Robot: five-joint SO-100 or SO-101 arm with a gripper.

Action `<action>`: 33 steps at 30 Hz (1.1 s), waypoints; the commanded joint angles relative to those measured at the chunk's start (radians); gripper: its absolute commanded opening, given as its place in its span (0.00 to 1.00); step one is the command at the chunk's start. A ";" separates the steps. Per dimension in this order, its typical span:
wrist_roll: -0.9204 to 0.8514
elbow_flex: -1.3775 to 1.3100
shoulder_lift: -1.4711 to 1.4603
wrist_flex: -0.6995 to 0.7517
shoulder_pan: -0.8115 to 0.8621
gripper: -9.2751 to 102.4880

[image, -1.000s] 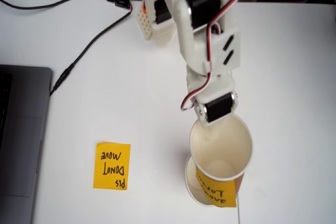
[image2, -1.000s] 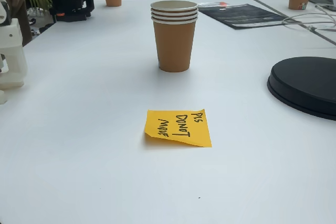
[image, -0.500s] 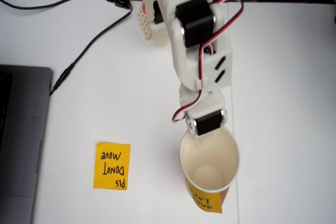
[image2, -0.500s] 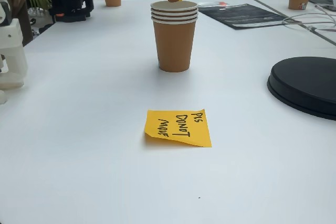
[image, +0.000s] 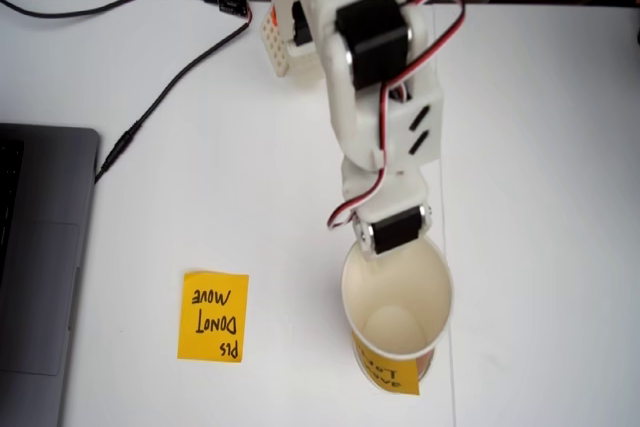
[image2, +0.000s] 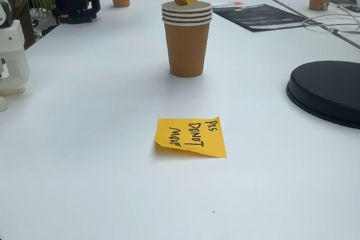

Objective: Pickup cup and make a pile of cup.

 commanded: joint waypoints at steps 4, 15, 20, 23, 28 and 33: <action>0.012 -0.006 0.044 0.006 -0.040 0.02; 0.012 -0.005 0.044 0.015 -0.052 0.02; 0.012 0.003 0.043 0.017 -0.048 0.02; 0.012 0.049 0.048 0.017 -0.046 0.02; 0.012 0.091 0.061 0.017 -0.046 0.02; 0.012 0.084 0.061 0.014 -0.044 0.03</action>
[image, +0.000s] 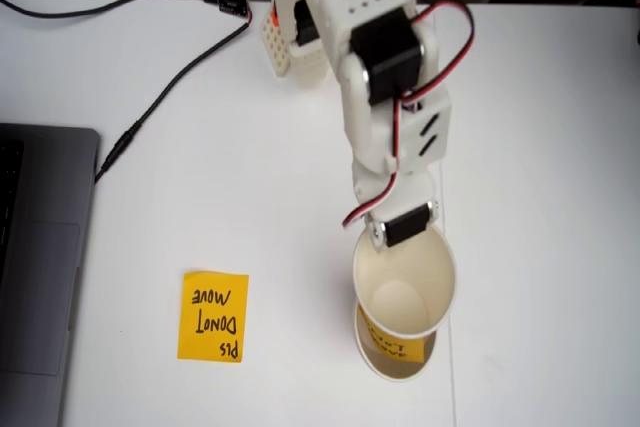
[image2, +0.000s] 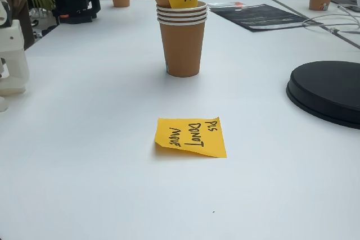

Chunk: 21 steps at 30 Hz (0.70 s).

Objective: Pickup cup and make a pile of cup.

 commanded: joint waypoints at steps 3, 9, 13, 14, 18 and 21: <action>0.008 -0.012 0.058 0.003 0.011 0.03; 0.006 -0.012 0.058 0.003 0.011 0.05; 0.006 -0.012 0.058 0.003 0.011 0.15; 0.006 -0.012 0.058 0.003 0.011 0.18; 0.008 -0.011 0.058 0.003 0.011 0.29; 0.008 -0.008 0.058 0.003 0.011 0.35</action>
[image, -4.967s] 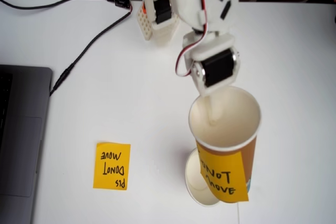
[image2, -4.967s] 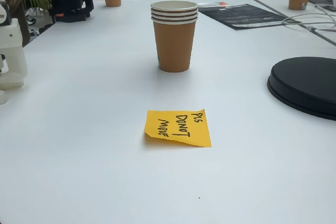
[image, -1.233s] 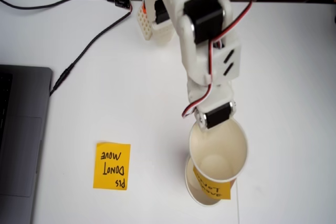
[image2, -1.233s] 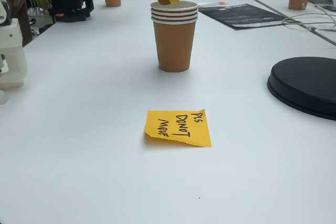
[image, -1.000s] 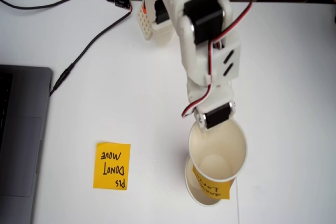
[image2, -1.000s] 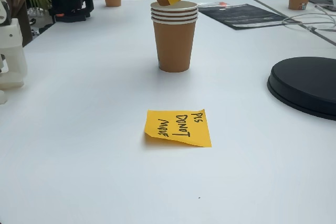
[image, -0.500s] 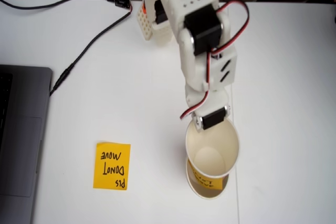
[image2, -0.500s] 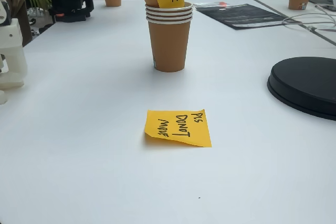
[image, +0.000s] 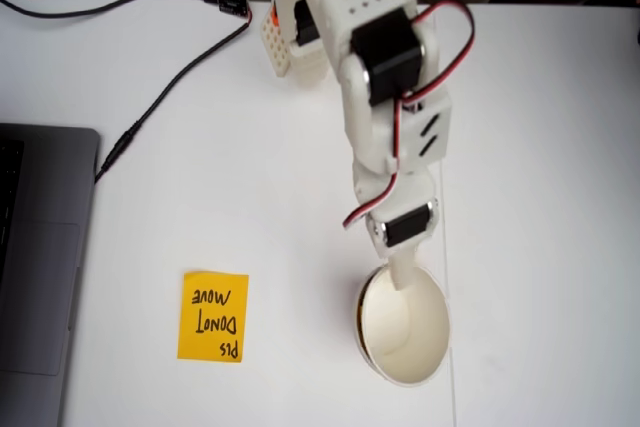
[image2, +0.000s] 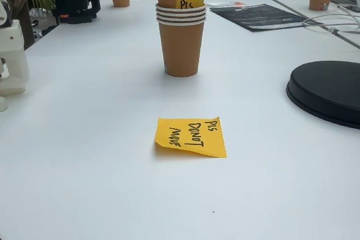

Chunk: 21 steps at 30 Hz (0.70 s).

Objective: Pickup cup and make a pile of cup.

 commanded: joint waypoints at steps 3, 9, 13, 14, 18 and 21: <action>0.008 -0.006 0.058 0.003 0.012 0.39; 0.008 -0.002 0.058 0.003 0.012 0.41; 0.008 0.002 0.058 0.002 0.014 0.41; 0.008 0.002 0.058 -0.002 0.020 0.41; 0.008 0.003 0.060 -0.006 0.092 0.41; 0.000 0.003 0.060 -0.008 0.166 0.41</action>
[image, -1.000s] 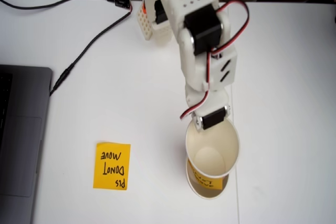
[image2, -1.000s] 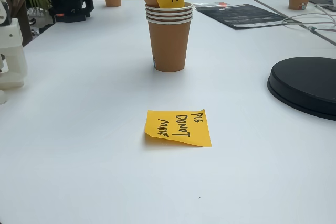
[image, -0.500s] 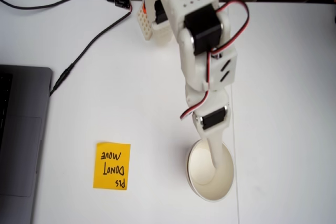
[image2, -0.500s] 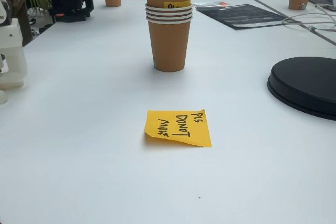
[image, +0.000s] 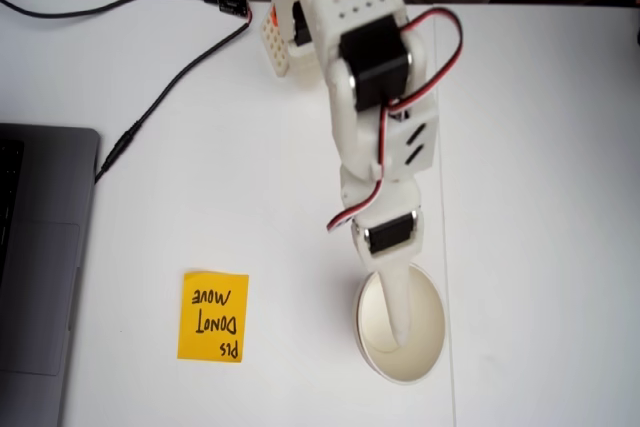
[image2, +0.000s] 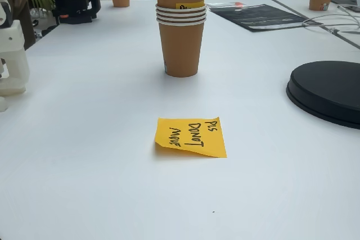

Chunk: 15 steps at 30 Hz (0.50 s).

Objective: Pickup cup and make a pile of cup.

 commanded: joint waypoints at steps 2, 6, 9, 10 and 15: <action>-0.003 -0.003 0.060 -0.008 0.137 0.41; -0.005 0.002 0.080 -0.008 0.207 0.41; -0.006 0.051 0.106 -0.011 0.245 0.41; -0.006 0.075 0.118 -0.011 0.256 0.41; -0.003 0.206 0.209 -0.012 0.287 0.37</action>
